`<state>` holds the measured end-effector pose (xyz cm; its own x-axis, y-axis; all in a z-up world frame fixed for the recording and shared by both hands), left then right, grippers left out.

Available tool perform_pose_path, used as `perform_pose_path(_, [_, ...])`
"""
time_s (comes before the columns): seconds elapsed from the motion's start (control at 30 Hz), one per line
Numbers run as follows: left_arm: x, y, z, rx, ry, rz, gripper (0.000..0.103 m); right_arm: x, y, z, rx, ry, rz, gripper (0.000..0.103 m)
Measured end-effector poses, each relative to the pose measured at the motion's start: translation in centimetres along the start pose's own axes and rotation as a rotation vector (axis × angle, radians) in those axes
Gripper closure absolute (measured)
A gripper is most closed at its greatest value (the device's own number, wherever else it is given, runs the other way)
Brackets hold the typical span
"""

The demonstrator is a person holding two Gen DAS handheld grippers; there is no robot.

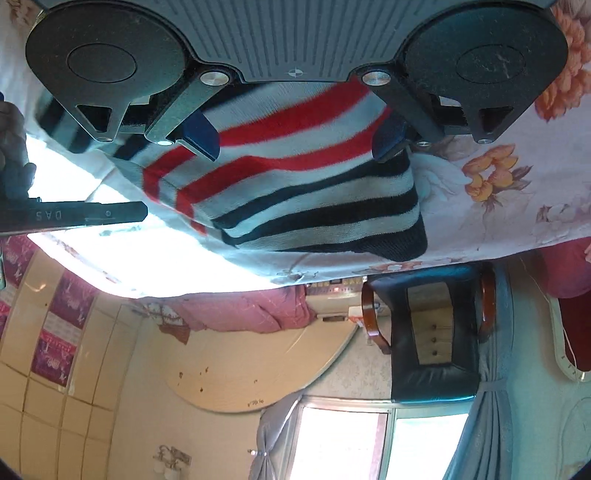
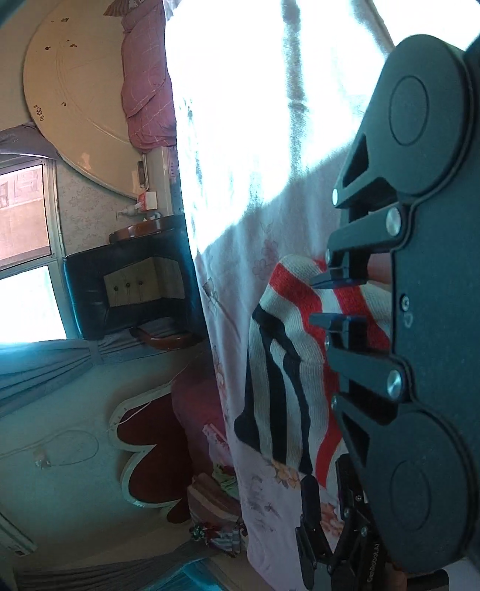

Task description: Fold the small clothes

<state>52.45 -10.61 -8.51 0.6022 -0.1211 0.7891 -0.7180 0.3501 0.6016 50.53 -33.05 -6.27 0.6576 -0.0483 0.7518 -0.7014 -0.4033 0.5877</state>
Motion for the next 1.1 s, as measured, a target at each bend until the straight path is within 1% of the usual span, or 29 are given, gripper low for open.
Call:
perform_pose_path(0.1, [-2.4,3.8,0.3,0.001,0.038,0.019,0.013,-2.1,4.1,-1.8,0.030,0.009,0.001,0.086])
perform_pose_path(0.17, [-4.2,5.5,0.2,0.010,0.090,0.014,0.013,-3.9,6.4,-2.5,0.052,-0.024,-0.005,0.083])
perform_pose_path(0.23, [-5.9,5.8,0.1,0.010,0.125,-0.020,0.013,-5.3,7.9,-3.0,0.066,-0.059,-0.003,0.082])
perform_pose_path(0.27, [-6.8,5.5,-0.3,0.016,0.139,-0.036,0.013,-6.0,8.1,-3.0,0.058,-0.071,-0.010,0.081])
perform_pose_path(0.33, [-7.7,5.4,-0.6,0.014,0.179,-0.058,0.013,-6.9,7.8,-2.8,0.034,-0.106,-0.029,0.084])
perform_pose_path(0.37, [-8.1,5.4,-0.8,0.014,0.187,-0.059,0.013,-7.3,7.7,-2.5,0.040,-0.142,-0.036,0.097])
perform_pose_path(0.4, [-8.3,5.4,-1.0,0.018,0.190,-0.065,0.013,-7.7,7.6,-2.3,0.072,-0.197,-0.033,0.096])
perform_pose_path(0.43, [-8.4,5.4,-1.1,0.015,0.203,-0.070,0.013,-8.0,7.8,-2.1,0.110,-0.263,-0.009,0.096])
perform_pose_path(0.47, [-8.2,5.4,-1.2,0.012,0.225,-0.067,0.013,-8.7,8.0,-1.8,0.170,-0.353,0.012,0.097])
perform_pose_path(0.5, [-8.1,5.7,-1.4,0.018,0.236,-0.059,0.013,-9.5,8.1,-1.3,0.217,-0.449,0.033,0.097])
perform_pose_path(0.53, [-8.0,6.0,-1.5,0.023,0.234,-0.045,0.013,-10.1,8.2,-0.9,0.239,-0.507,0.052,0.097])
perform_pose_path(0.57, [-8.1,6.2,-1.5,0.035,0.222,-0.047,0.013,-10.7,8.2,-0.4,0.236,-0.543,0.064,0.097])
perform_pose_path(0.6, [-8.2,5.9,-1.6,0.059,0.200,-0.074,0.013,-11.4,7.9,0.4,0.191,-0.557,0.064,0.097])
perform_pose_path(0.63, [-8.3,5.6,-1.6,0.064,0.185,-0.087,0.013,-12.0,7.6,1.0,0.151,-0.558,0.054,0.098])
perform_pose_path(0.67, [-8.2,5.8,-1.6,0.069,0.188,-0.086,0.013,-12.6,7.2,1.6,0.154,-0.569,0.049,0.101])
perform_pose_path(0.7, [-7.9,6.1,-1.4,0.073,0.185,-0.075,0.014,-12.7,7.2,1.7,0.158,-0.566,0.053,0.100])
perform_pose_path(0.73, [-7.3,6.9,-0.9,0.072,0.163,-0.034,0.014,-12.3,7.5,1.3,0.139,-0.530,0.050,0.099])
perform_pose_path(0.77, [-6.8,7.5,-0.5,0.061,0.155,0.002,0.014,-11.7,8.1,0.8,0.109,-0.489,0.058,0.090])
perform_pose_path(0.8, [-6.0,8.0,0.1,0.036,0.154,0.036,0.014,-10.9,9.1,-0.1,0.077,-0.437,0.087,0.088])
perform_pose_path(0.87, [-5.0,8.0,1.6,0.001,0.136,0.058,0.013,-9.4,10.5,-2.0,0.056,-0.327,0.137,0.089])
perform_pose_path(0.9, [-4.7,7.5,2.3,-0.007,0.114,0.055,0.013,-8.7,10.7,-2.9,0.047,-0.272,0.141,0.091])
perform_pose_path(0.97, [-4.4,6.4,3.8,0.003,0.075,0.039,0.013,-7.7,10.0,-4.8,0.043,-0.147,0.126,0.094])
perform_pose_path(1.0, [-4.4,5.9,4.5,-0.004,0.062,0.023,0.013,-7.5,9.4,-5.5,0.037,-0.098,0.109,0.094])
perform_pose_path(1.03, [-4.7,5.1,4.9,0.003,0.054,-0.010,0.013,-7.4,8.8,-6.1,0.029,-0.049,0.090,0.094])
perform_pose_path(1.07, [-5.2,4.7,5.3,0.034,0.036,-0.028,0.013,-7.6,8.1,-6.4,0.011,-0.010,0.066,0.093])
perform_pose_path(1.1, [-5.5,4.4,5.5,0.050,0.021,-0.036,0.013,-7.9,7.1,-6.5,-0.022,0.030,0.017,0.092])
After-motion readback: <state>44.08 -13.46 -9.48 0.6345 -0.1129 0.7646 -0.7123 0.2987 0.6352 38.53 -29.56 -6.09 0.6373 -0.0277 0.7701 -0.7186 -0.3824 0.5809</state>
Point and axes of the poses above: each gripper's, at about its wrist camera, not at the fingertips, and y roughly against the way its jaws point, z to its right, x to its top, the point moved 5 cm from there along -y, roughly the way its jaws point, and after that the axes turned 4 degrees about x, right-handed, at the moved point
